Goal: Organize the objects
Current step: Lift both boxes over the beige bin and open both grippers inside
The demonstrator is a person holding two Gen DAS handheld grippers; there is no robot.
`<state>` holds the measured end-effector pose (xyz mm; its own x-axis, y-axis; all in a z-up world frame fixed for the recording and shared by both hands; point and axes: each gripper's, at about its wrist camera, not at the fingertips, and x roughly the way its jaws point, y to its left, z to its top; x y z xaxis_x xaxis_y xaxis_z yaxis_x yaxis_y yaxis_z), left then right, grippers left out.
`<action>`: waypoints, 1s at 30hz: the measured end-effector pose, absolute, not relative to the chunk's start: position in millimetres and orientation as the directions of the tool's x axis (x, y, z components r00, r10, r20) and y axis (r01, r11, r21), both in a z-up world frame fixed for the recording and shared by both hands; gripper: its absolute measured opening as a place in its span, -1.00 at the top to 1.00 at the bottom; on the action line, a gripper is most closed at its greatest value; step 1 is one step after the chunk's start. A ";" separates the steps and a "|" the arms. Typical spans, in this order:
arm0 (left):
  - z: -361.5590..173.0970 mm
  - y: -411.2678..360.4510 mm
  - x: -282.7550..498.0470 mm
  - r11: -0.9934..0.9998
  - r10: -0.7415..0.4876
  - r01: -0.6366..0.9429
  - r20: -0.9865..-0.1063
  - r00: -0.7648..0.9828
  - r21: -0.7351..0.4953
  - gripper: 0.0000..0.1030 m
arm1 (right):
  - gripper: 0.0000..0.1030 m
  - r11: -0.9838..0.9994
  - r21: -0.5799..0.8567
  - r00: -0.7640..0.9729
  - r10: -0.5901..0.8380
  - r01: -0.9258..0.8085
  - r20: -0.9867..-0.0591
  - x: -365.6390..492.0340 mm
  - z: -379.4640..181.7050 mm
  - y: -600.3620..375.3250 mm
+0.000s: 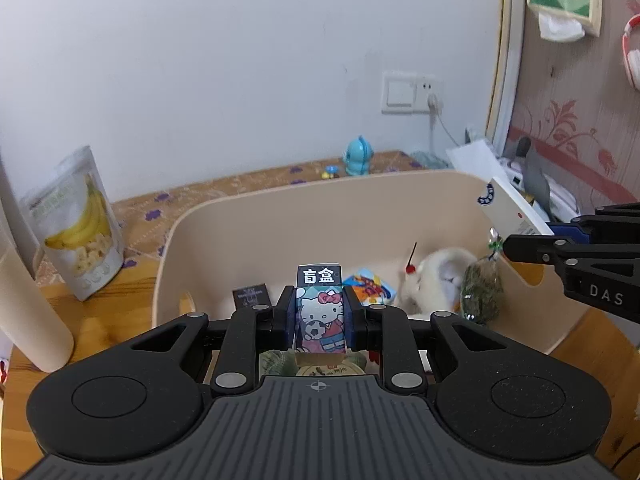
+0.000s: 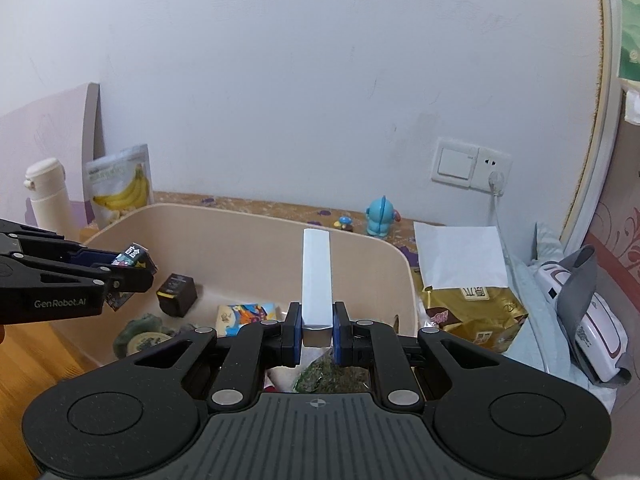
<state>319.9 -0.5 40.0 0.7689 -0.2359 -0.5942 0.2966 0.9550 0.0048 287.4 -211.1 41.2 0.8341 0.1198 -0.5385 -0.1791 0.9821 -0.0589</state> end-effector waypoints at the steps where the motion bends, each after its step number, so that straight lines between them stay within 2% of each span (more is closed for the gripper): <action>1: 38.6 -1.7 322.2 0.954 -0.234 0.299 -0.600 0.765 0.007 0.55 | 0.71 0.982 -0.061 0.830 0.120 -0.182 -0.545 290.4 39.0 -210.4; 12: 22.6 -6.3 332.1 0.949 -0.240 0.315 -0.644 0.726 0.002 0.55 | 0.71 0.975 -0.107 0.789 0.090 -0.193 -0.608 306.6 19.1 -200.3; 24: 16.5 -12.1 332.6 0.950 -0.213 0.311 -0.665 0.716 0.031 0.54 | 0.68 0.976 -0.089 0.755 0.096 -0.201 -0.649 310.8 7.5 -203.4; 26: 16.7 -12.1 331.8 0.951 -0.208 0.307 -0.665 0.717 0.034 0.45 | 0.68 0.976 -0.087 0.753 0.098 -0.202 -0.651 311.0 7.3 -203.3; 28: 18.7 -11.3 330.7 0.954 -0.207 0.298 -0.659 0.723 0.027 0.04 | 0.50 0.976 -0.085 0.754 0.098 -0.201 -0.650 311.2 7.3 -203.2; 29: 20.2 -10.3 329.2 0.957 -0.204 0.289 -0.650 0.732 0.026 -0.09 | 0.44 0.977 -0.083 0.755 0.099 -0.199 -0.648 311.0 7.6 -203.1; 30: 21.8 -9.5 327.9 0.959 -0.199 0.281 -0.641 0.741 0.027 -0.34 | 0.40 0.978 -0.079 0.758 0.099 -0.195 -0.645 310.5 8.2 -203.5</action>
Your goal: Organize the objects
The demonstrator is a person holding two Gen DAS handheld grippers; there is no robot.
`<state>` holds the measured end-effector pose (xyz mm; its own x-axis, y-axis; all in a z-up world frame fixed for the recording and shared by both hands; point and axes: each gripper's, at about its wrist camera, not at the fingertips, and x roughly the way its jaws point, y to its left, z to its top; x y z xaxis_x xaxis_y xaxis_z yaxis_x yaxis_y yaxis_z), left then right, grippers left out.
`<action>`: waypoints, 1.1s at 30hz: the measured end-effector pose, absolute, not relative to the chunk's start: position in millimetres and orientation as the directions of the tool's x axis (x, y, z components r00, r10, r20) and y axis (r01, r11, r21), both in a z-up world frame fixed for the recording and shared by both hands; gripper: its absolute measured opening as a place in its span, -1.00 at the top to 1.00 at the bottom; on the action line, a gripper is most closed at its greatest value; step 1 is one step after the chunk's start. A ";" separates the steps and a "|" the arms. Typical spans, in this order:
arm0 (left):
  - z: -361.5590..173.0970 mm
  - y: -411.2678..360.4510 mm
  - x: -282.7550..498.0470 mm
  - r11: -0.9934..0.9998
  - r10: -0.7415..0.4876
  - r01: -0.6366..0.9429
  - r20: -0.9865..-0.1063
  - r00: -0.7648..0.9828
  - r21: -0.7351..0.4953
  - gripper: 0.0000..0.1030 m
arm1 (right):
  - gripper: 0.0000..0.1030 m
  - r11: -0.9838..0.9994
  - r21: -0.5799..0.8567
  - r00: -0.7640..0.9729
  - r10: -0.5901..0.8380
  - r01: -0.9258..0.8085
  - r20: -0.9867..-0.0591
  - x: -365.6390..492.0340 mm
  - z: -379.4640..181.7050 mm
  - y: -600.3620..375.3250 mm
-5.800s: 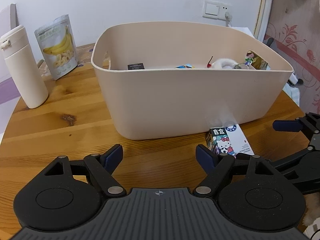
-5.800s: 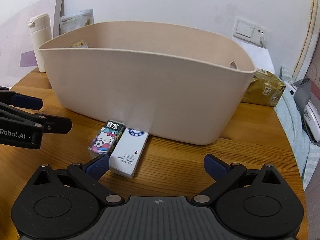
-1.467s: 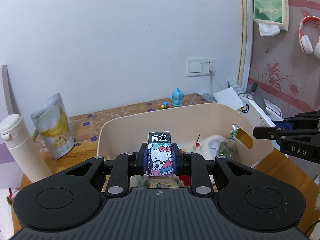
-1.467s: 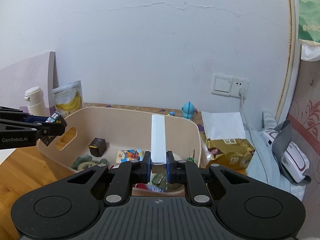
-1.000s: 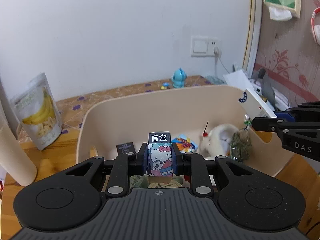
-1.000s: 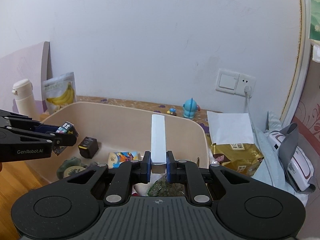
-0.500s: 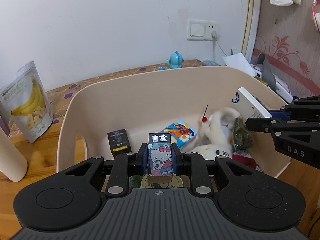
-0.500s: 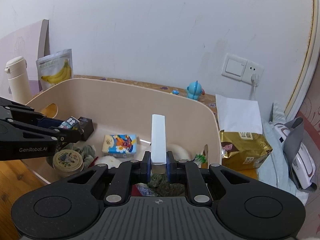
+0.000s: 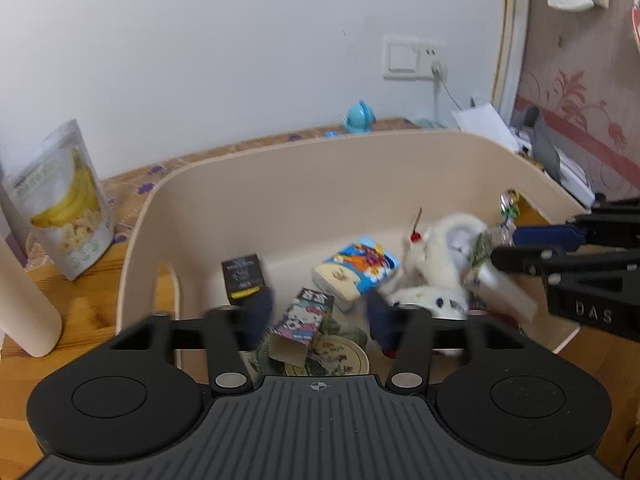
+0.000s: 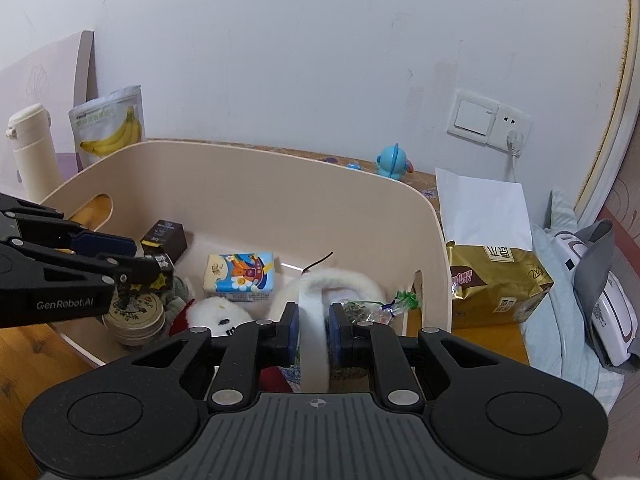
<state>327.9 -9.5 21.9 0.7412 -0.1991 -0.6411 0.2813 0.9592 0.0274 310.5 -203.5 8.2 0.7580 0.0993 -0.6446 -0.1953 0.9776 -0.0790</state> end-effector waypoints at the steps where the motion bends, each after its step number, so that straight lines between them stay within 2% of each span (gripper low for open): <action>1: 23.7 -9.3 326.1 0.961 -0.192 0.273 -0.631 0.752 0.033 -0.46 | 0.37 0.978 -0.074 0.759 0.104 -0.197 -0.643 309.9 9.0 -203.7; 2: 25.2 -8.8 324.4 0.962 -0.189 0.270 -0.621 0.761 0.039 -0.48 | 0.28 0.978 -0.068 0.760 0.109 -0.198 -0.641 309.2 9.9 -204.0; 3: 26.8 -8.5 323.3 0.964 -0.181 0.264 -0.616 0.766 0.045 -0.53 | 0.07 0.977 -0.064 0.761 0.115 -0.201 -0.638 308.3 11.3 -204.0; 5: 29.5 -7.6 321.3 0.967 -0.169 0.251 -0.609 0.775 0.052 -0.55 | -0.20 0.979 -0.065 0.765 0.108 -0.192 -0.635 307.0 13.4 -203.3; 8: 33.6 -4.8 319.8 0.970 -0.169 0.241 -0.605 0.778 0.040 -0.57 | -0.22 0.980 -0.065 0.770 0.106 -0.188 -0.629 304.8 16.7 -202.6; 15: 42.8 -2.0 309.2 0.974 -0.173 0.227 -0.587 0.791 0.019 -0.63 | -0.48 0.984 -0.062 0.788 0.095 -0.166 -0.608 296.0 25.1 -204.2; 22: 52.5 -3.5 293.0 0.971 -0.200 0.238 -0.563 0.802 -0.006 -0.66 | -0.58 0.987 -0.040 0.798 0.099 -0.153 -0.595 285.2 31.4 -207.8; 24: 55.2 -3.8 288.6 0.971 -0.203 0.238 -0.556 0.806 -0.010 -0.66 | -0.70 0.988 -0.040 0.804 0.097 -0.148 -0.587 281.1 33.7 -208.9; 33: 59.7 -4.4 270.6 0.972 -0.200 0.233 -0.548 0.812 -0.010 -0.66 | -0.85 0.989 -0.050 0.817 0.089 -0.143 -0.570 260.6 40.9 -210.9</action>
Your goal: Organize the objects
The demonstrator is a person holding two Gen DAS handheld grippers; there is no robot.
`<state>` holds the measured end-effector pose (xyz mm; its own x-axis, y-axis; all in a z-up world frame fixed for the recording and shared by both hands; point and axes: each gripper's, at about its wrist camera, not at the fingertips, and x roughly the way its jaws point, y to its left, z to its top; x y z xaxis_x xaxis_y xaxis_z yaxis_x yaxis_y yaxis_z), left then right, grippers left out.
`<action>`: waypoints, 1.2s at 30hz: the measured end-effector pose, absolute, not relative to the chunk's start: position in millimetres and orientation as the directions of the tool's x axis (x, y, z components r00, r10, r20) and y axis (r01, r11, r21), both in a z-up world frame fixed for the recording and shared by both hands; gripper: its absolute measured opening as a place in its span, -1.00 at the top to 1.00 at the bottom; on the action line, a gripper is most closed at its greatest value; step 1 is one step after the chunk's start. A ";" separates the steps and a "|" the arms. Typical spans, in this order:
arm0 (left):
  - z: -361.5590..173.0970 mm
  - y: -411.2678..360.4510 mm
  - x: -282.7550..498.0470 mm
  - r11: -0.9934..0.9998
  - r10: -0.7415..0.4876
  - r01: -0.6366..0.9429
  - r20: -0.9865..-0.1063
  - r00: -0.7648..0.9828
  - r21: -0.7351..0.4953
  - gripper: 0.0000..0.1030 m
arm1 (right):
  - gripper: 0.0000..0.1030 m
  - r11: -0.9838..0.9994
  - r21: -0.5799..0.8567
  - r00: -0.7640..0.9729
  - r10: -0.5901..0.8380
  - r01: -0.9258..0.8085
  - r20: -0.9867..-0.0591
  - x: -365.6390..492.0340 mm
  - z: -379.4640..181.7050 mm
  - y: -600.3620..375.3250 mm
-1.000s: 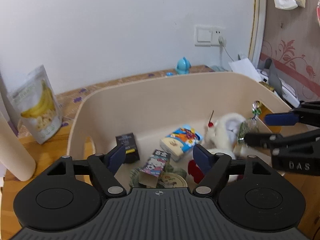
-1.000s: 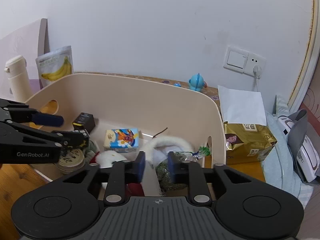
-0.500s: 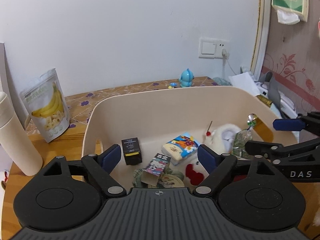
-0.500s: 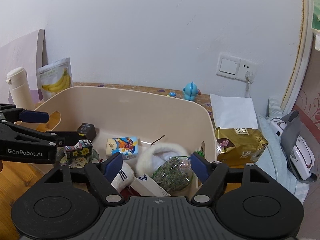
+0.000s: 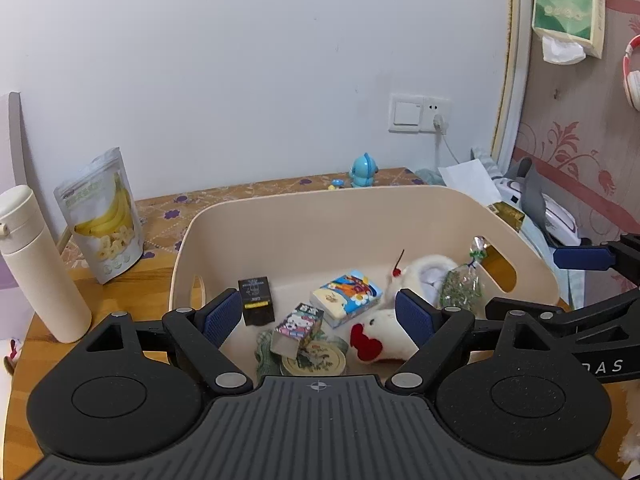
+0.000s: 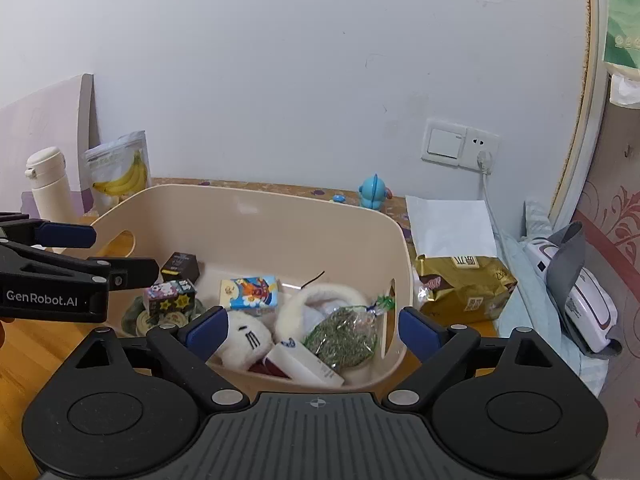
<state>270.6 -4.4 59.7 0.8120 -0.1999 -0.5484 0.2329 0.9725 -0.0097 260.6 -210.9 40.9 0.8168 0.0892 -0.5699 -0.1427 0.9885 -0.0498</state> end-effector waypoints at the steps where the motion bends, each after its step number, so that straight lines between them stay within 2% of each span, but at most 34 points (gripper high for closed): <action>1: 59.8 -4.3 268.4 0.973 -0.198 0.232 -0.549 0.812 -0.008 -0.66 | -0.87 0.989 -0.049 0.816 0.089 -0.142 -0.571 258.6 40.8 -211.0; 23: 58.5 -5.1 213.0 0.972 -0.167 0.229 -0.553 0.816 0.044 -0.66 | -0.99 0.993 -0.014 0.824 0.089 -0.116 -0.560 210.6 40.9 -215.6; 36: 53.1 -7.4 182.7 0.977 -0.170 0.214 -0.557 0.813 0.013 -0.66 | -1.00 0.994 -0.010 0.819 0.081 -0.105 -0.569 181.2 31.7 -221.7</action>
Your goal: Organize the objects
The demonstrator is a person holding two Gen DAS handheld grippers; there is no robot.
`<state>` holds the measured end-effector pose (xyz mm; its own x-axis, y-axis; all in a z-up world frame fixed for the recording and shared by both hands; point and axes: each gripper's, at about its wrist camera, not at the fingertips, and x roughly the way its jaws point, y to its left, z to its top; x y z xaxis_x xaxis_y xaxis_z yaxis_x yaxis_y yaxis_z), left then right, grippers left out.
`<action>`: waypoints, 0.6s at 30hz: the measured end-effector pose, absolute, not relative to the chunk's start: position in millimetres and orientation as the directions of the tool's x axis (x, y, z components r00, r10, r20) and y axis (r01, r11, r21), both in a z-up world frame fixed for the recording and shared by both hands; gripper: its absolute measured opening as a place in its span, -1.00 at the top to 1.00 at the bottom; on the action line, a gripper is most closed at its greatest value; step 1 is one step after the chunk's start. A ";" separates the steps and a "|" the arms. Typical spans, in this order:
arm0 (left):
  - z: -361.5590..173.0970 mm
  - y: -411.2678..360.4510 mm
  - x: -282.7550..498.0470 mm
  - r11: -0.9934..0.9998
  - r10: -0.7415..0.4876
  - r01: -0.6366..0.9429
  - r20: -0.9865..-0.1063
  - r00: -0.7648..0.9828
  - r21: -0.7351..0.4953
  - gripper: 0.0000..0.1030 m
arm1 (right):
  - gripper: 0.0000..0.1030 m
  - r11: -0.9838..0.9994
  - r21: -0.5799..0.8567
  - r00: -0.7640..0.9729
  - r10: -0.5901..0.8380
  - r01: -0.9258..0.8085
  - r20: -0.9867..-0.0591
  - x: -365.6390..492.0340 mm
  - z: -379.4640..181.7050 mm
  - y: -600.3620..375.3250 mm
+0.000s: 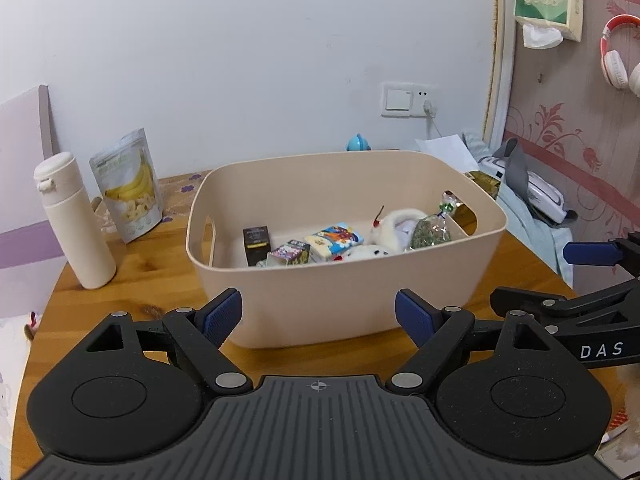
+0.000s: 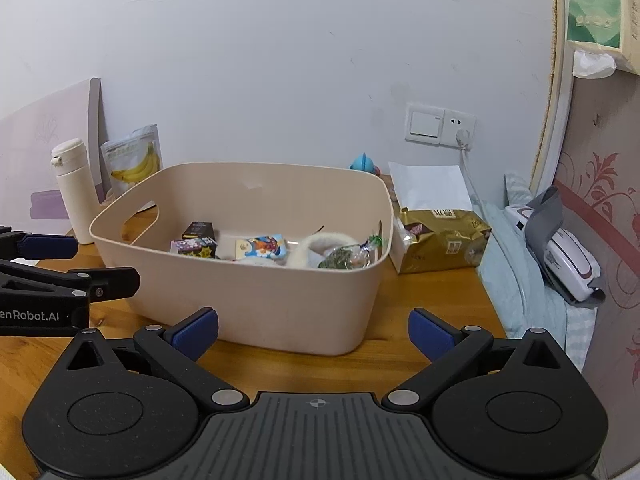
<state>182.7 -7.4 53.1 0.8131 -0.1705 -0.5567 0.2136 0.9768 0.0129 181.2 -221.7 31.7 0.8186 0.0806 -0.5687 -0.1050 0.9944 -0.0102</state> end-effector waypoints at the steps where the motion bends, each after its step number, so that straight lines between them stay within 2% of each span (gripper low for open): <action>1: 52.7 -6.9 180.9 0.978 -0.168 0.209 -0.559 0.812 0.011 -0.66 | -1.00 0.994 -0.010 0.819 0.081 -0.105 -0.569 179.3 31.2 -221.9; 18: 42.0 1.4 138.4 0.989 -0.104 0.144 -0.576 0.811 0.023 -0.66 | -1.00 0.995 0.022 0.827 0.091 -0.095 -0.555 139.4 25.7 -219.6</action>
<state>138.4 1.4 42.0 0.8106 -0.1043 -0.5763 0.1437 0.9893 0.0231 139.4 -219.6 25.7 0.8271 0.0914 -0.5546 -0.0950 0.9952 0.0223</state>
